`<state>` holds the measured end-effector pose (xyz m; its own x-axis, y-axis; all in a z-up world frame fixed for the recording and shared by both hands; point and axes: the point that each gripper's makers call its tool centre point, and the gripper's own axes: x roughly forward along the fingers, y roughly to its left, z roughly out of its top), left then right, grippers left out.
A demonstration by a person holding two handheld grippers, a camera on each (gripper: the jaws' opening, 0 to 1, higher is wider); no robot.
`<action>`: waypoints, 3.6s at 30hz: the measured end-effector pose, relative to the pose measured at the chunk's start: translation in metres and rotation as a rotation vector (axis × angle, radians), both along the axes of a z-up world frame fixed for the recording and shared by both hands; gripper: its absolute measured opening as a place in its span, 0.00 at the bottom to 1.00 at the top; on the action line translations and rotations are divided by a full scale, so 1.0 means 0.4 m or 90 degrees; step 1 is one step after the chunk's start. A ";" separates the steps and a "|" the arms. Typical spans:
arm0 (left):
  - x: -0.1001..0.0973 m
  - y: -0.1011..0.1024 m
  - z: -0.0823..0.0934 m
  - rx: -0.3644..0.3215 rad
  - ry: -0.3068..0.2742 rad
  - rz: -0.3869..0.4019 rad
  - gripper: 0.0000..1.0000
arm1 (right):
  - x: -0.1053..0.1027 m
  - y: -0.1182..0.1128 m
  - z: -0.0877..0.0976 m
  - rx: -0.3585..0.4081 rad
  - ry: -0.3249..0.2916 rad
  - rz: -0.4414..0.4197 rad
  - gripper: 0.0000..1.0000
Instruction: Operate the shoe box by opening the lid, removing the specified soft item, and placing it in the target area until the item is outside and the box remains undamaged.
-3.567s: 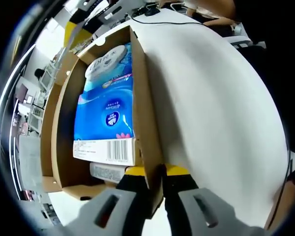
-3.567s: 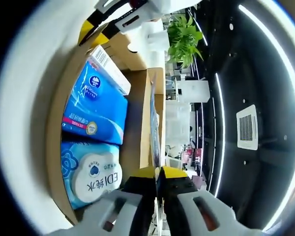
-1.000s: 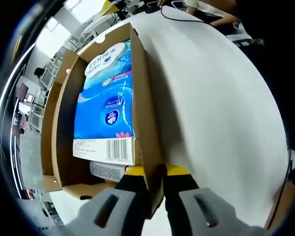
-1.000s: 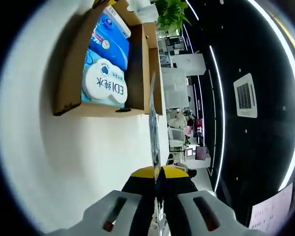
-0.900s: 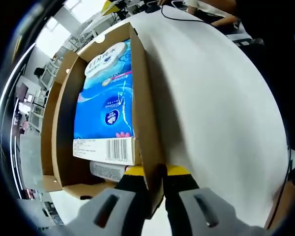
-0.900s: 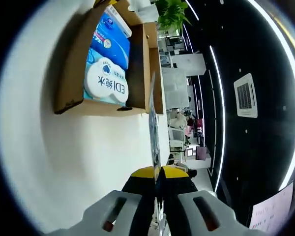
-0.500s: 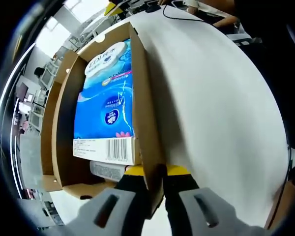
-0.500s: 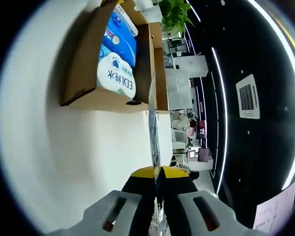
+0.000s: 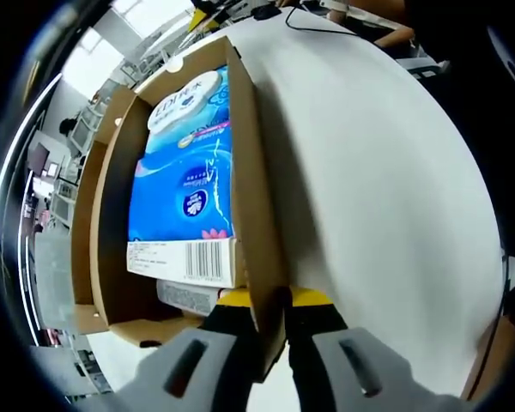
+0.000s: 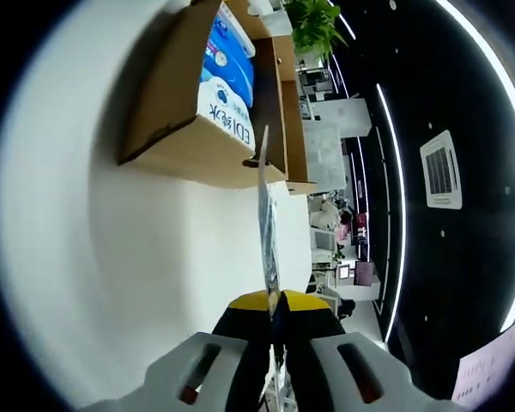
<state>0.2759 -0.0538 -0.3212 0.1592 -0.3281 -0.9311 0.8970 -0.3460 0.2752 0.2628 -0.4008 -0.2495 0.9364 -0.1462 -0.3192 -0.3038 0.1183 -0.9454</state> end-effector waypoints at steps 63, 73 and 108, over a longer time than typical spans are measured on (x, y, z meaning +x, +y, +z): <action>-0.001 0.004 -0.001 0.009 -0.005 0.003 0.09 | 0.030 -0.018 -0.201 0.047 0.167 0.030 0.01; -0.001 0.005 -0.002 0.010 -0.006 0.004 0.10 | 0.023 -0.019 -0.206 0.061 0.178 0.021 0.02; 0.001 0.004 -0.002 0.012 -0.008 0.006 0.10 | -0.057 -0.056 -0.202 0.100 0.203 -0.031 0.11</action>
<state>0.2763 -0.0522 -0.3218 0.1743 -0.3084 -0.9352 0.8968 -0.3424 0.2801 0.2401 -0.4230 -0.3302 0.7791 -0.1141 -0.6164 -0.5712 0.2759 -0.7730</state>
